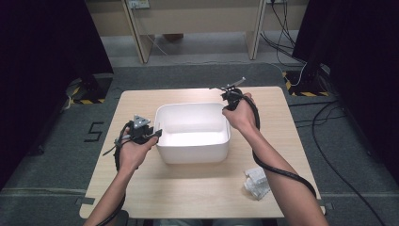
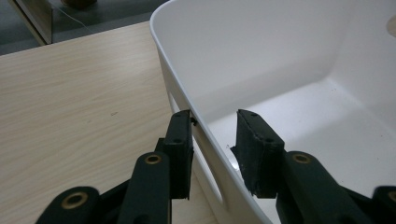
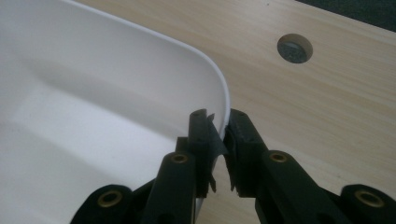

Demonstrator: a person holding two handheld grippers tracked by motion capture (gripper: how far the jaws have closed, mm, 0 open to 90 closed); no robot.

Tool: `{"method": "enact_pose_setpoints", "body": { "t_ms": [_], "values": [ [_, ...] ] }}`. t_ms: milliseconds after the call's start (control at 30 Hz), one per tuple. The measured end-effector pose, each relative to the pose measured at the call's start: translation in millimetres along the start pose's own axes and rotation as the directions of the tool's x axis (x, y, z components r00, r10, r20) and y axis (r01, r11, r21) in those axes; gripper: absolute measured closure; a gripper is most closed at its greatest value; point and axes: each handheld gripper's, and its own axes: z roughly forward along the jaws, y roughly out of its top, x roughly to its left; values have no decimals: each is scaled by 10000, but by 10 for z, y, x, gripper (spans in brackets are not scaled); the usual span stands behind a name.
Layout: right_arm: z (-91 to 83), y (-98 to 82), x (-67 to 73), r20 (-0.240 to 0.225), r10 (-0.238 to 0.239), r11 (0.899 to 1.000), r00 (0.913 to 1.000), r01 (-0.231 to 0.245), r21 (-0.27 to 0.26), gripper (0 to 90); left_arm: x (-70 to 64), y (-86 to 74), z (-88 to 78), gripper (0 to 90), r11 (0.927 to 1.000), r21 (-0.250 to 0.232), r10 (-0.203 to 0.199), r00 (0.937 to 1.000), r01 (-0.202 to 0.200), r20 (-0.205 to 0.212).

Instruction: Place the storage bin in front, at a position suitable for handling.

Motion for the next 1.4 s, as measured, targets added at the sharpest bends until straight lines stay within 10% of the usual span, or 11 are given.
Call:
{"method": "enact_pose_setpoints", "body": {
  "t_ms": [767, 900, 1067, 1133, 1400],
  "values": [
    [-170, -226, -110, -258, 339, 9976, 9991, -354, -589, 711, -23, 173, 231, 727, 9981, 175, 600, 9966, -591, -565],
    [-147, -278, -160, -385, 434, 9954, 9983, -465, -840, 656, -75, 183, 66, 564, 9939, -815, 679, 9949, -739, -740],
    [-127, -286, -188, -521, 507, 9958, 9974, -544, -731, 637, -273, 215, -296, 474, 9674, -2127, 1203, 9885, -1375, -919],
    [-153, -277, -198, -563, 501, 9959, 9972, -542, -724, 625, -544, 169, -509, 465, 9485, -2764, 1675, 9856, -1547, 231],
    [-274, -291, -185, -669, 474, 9944, 9966, -534, -910, 612, -770, -17, -521, 464, 9518, -2694, 1833, 9762, -1469, 1155]
  ]
}}
